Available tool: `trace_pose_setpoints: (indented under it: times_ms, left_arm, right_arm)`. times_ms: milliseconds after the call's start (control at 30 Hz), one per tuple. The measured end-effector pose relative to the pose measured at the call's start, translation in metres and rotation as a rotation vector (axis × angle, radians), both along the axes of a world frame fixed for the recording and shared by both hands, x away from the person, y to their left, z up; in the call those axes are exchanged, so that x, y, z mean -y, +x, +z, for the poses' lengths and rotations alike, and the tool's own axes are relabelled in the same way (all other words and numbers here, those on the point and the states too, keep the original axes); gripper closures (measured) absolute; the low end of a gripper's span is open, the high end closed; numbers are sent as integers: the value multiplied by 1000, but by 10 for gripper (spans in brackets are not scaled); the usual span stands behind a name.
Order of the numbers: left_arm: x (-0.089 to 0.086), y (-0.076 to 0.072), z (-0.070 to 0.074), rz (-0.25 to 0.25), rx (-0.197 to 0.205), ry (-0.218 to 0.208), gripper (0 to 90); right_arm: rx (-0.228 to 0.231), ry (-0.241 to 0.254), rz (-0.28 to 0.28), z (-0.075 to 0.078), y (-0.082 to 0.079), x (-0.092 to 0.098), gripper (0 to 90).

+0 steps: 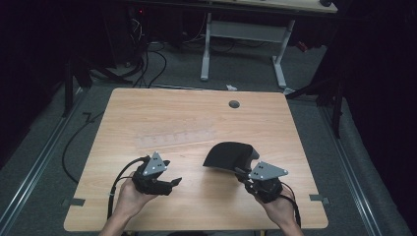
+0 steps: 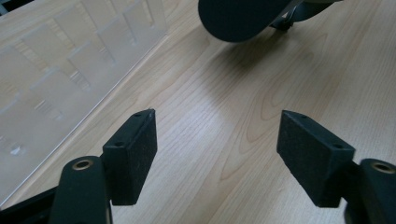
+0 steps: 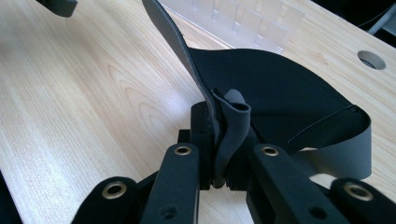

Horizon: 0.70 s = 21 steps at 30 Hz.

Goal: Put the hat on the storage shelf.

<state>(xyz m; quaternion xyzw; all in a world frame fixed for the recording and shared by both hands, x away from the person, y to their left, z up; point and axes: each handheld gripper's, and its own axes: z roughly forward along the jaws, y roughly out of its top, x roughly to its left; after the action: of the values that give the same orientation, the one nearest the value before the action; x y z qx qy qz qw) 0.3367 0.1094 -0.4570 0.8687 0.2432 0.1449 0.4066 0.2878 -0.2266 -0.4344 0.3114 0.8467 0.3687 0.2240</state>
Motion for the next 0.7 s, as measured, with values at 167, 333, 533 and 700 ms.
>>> trace_pose_setpoints:
  times_ms: [167,333,533,700]
  left_arm:
    - [14,-1,8,-43,17,42,291]
    - [30,-3,20,-93,31,50,294]
    - [47,-2,36,-165,46,64,301]
    - [58,-2,44,-203,43,83,317]
  right_arm:
    - [-3,-20,26,1,0,-10,847]
    - [-12,-26,49,1,3,-19,848]
    - [-9,-31,61,4,4,-27,848]
    - [-9,-44,75,10,4,-34,847]
